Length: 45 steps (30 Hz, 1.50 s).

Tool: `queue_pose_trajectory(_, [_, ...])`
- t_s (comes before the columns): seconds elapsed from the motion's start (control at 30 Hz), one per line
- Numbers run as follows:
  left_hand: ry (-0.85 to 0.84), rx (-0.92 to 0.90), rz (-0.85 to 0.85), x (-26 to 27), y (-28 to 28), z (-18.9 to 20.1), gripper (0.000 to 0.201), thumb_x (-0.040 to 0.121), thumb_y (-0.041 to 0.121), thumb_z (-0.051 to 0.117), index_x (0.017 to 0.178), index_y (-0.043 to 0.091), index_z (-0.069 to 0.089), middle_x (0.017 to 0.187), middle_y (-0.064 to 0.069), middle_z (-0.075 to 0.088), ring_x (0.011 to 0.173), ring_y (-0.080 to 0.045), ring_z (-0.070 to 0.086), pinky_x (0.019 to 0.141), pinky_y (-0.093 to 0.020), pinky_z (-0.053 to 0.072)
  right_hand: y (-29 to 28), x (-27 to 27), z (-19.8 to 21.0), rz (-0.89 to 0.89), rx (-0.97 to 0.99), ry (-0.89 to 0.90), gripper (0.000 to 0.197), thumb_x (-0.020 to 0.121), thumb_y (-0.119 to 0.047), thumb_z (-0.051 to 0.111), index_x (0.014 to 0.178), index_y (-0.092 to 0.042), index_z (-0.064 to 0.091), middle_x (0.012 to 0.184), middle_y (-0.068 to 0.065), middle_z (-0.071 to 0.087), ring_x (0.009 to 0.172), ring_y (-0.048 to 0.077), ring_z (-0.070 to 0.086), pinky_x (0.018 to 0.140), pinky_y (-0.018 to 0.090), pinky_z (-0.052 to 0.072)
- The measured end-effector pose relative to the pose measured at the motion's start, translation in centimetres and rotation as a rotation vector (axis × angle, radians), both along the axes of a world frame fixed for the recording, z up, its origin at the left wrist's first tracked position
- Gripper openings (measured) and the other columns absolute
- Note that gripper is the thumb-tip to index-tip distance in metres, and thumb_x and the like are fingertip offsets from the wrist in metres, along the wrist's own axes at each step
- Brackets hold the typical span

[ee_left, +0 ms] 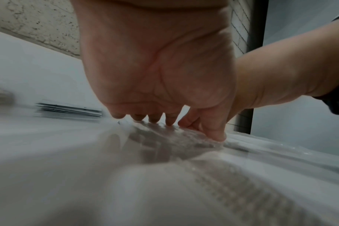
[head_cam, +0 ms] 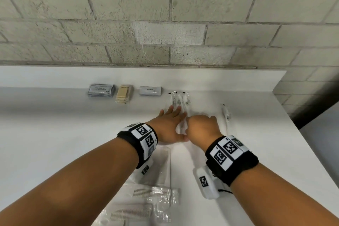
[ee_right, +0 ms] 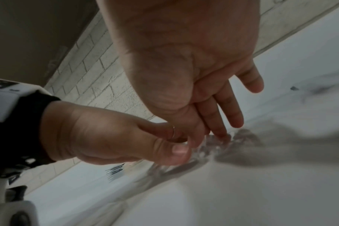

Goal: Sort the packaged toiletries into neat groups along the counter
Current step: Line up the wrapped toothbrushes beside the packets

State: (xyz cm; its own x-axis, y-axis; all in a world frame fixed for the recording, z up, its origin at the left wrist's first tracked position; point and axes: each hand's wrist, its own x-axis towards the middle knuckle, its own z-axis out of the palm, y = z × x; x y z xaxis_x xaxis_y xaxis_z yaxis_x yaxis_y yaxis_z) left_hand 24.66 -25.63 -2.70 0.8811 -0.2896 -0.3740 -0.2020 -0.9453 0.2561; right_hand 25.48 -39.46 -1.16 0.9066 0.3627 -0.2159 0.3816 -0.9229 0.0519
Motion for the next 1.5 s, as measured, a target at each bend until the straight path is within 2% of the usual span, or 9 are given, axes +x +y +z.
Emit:
queue_pose_trajectory(0.13, [0.0,0.013,-0.001,0.2,0.0,0.4,0.095,0.083,0.066,0.048,0.153,0.025,-0.002,0.161,-0.002,-0.012,0.147,-0.024,-0.017,0.12,-0.047,-0.006,-0.1,-0.1,0.4,-0.016,0.065,0.043,0.031,0.09,-0.024,0.053,0.119,-0.019,0.058,0.116,0.003,0.064,0.11,0.025,0.059,0.093,0.036,0.039])
queue_pose_trajectory(0.3, [-0.044,-0.009,-0.031,0.3,-0.1,0.7,0.092,0.086,0.064,0.047,0.153,0.026,-0.004,0.16,-0.001,-0.016,0.146,-0.021,-0.023,0.118,-0.044,-0.01,-3.8,0.1,2.1,-0.119,0.312,0.001,0.048,0.094,-0.017,0.048,0.141,-0.024,0.044,0.134,0.004,0.059,0.123,0.025,0.055,0.101,0.034,0.042])
queue_pose_trajectory(0.47, [-0.045,0.004,-0.069,0.2,-1.6,0.6,0.092,0.086,0.069,0.04,0.152,0.026,-0.007,0.16,0.001,-0.016,0.146,-0.021,-0.02,0.119,-0.043,-0.009,-8.9,-0.2,2.4,-0.358,0.117,0.106,0.036,0.093,-0.016,0.046,0.127,-0.018,0.056,0.122,0.005,0.063,0.11,0.024,0.061,0.086,0.031,0.048])
queue_pose_trajectory(0.53, [-0.022,0.03,-0.068,0.3,-2.2,0.3,0.093,0.086,0.07,0.039,0.152,0.024,-0.007,0.16,0.0,-0.016,0.147,-0.021,-0.018,0.119,-0.042,-0.007,-9.5,-0.1,1.8,-0.402,-0.002,0.23,0.035,0.092,-0.018,0.049,0.127,-0.017,0.057,0.123,0.001,0.063,0.111,0.021,0.061,0.088,0.028,0.048])
queue_pose_trajectory(0.67, [0.013,0.071,-0.048,0.4,-2.7,-0.2,0.092,0.087,0.066,0.041,0.153,0.02,-0.004,0.16,0.0,-0.017,0.148,-0.021,-0.016,0.12,-0.042,-0.006,-8.5,0.1,0.3,-0.331,-0.085,0.351,0.044,0.093,-0.016,0.048,0.138,-0.015,0.048,0.136,0.003,0.054,0.121,0.022,0.055,0.099,0.028,0.045])
queue_pose_trajectory(0.87, [0.016,0.046,-0.058,0.6,-2.3,-0.3,0.091,0.088,0.065,0.042,0.153,0.02,-0.002,0.16,0.0,-0.017,0.148,-0.021,-0.015,0.121,-0.043,-0.006,-5.8,0.7,1.1,-0.209,0.026,0.243,0.048,0.094,-0.011,0.038,0.142,-0.014,0.042,0.145,0.005,0.047,0.128,0.026,0.049,0.104,0.033,0.041])
queue_pose_trajectory(1.13, [-0.004,0.028,-0.084,1.1,-2.2,-0.1,0.095,0.085,0.067,0.046,0.154,0.022,-0.001,0.161,-0.001,-0.013,0.149,-0.023,-0.011,0.119,-0.043,-0.004,-2.6,1.3,1.0,-0.104,0.112,0.248,0.05,0.09,-0.009,0.05,0.14,-0.014,0.044,0.138,0.006,0.054,0.12,0.026,0.056,0.097,0.034,0.048])
queue_pose_trajectory(1.33, [-0.042,-0.008,-0.026,1.1,-1.4,0.4,0.098,0.085,0.069,0.041,0.153,0.017,-0.007,0.159,-0.003,-0.02,0.147,-0.022,-0.019,0.12,-0.043,-0.006,-3.8,1.4,0.7,-0.103,0.245,0.206,0.061,0.095,-0.019,0.046,0.151,-0.025,0.023,0.162,-0.001,0.014,0.145,0.02,0.028,0.114,0.034,0.031])
queue_pose_trajectory(1.5, [0.052,0.089,0.113,0.6,0.0,0.9,0.083,0.097,0.046,0.038,0.151,0.008,-0.012,0.158,-0.011,-0.023,0.148,-0.027,-0.015,0.121,-0.045,-0.002,-3.8,0.9,0.9,-0.029,0.27,0.263,0.071,0.092,-0.036,0.056,0.152,-0.031,0.019,0.163,-0.004,0.007,0.147,0.018,0.021,0.115,0.035,0.029])
